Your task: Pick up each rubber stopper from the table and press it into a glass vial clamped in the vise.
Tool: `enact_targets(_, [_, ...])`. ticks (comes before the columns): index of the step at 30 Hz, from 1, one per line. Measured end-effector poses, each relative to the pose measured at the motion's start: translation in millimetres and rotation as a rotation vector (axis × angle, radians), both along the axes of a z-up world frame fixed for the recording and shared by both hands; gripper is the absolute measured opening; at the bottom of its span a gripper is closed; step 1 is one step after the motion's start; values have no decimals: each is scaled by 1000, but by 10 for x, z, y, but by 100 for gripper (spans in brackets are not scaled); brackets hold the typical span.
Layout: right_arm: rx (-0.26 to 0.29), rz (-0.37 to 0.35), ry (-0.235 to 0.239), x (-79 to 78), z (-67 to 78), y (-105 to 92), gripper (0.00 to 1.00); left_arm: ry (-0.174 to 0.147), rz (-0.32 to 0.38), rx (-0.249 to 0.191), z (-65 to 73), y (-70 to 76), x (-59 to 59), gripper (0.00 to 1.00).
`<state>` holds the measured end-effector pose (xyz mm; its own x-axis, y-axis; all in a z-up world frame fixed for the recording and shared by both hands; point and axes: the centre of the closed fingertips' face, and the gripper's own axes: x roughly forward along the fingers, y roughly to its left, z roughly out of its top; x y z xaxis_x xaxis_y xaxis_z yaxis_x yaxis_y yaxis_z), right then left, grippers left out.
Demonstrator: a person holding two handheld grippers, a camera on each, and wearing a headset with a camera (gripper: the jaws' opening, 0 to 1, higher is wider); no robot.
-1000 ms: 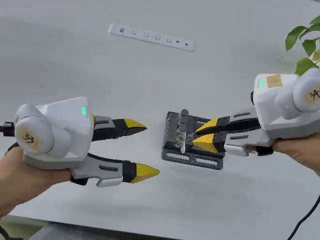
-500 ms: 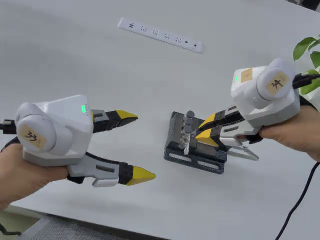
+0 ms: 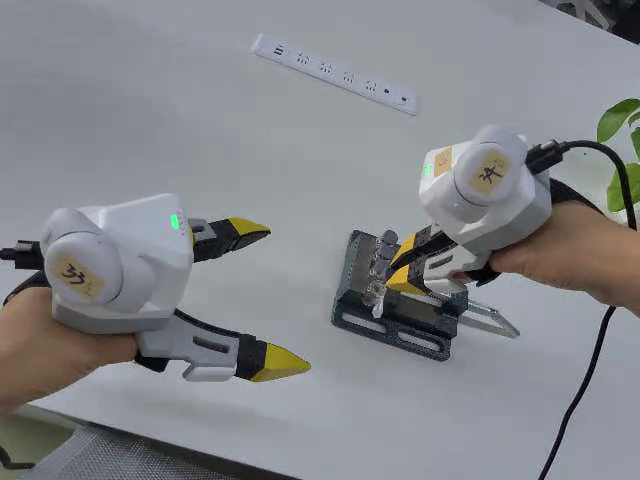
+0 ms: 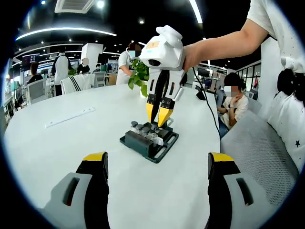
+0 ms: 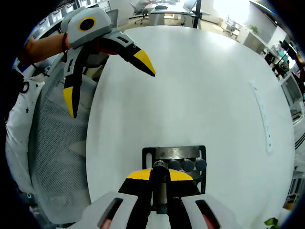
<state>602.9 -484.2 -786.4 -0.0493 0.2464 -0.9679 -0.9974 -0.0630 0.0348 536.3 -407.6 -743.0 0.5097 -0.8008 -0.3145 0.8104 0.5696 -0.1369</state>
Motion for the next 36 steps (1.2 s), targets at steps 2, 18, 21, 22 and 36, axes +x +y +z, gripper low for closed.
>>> enact_targets(2, [-10, 3, 1, -1, -13, 1, 6, -1, 1, -2, -11, 9, 1, 88])
enact_targets(18, [-96, 49, 13, 5, -93, -13, 5, -3, 12, -29, -11, 19, -3, 89])
enact_targets(21, [-102, 54, 17, -6, -107, -8, 5, -1, 12, -34, -17, 22, -5, 89])
enact_targets(22, [-106, 54, 21, -14, -108, -16, 5, -2, 12, -34, -21, 25, -5, 89])
enact_targets(36, [-155, 84, 13, -26, -152, -17, 5, 4, 6, -35, -50, 20, -26, 89])
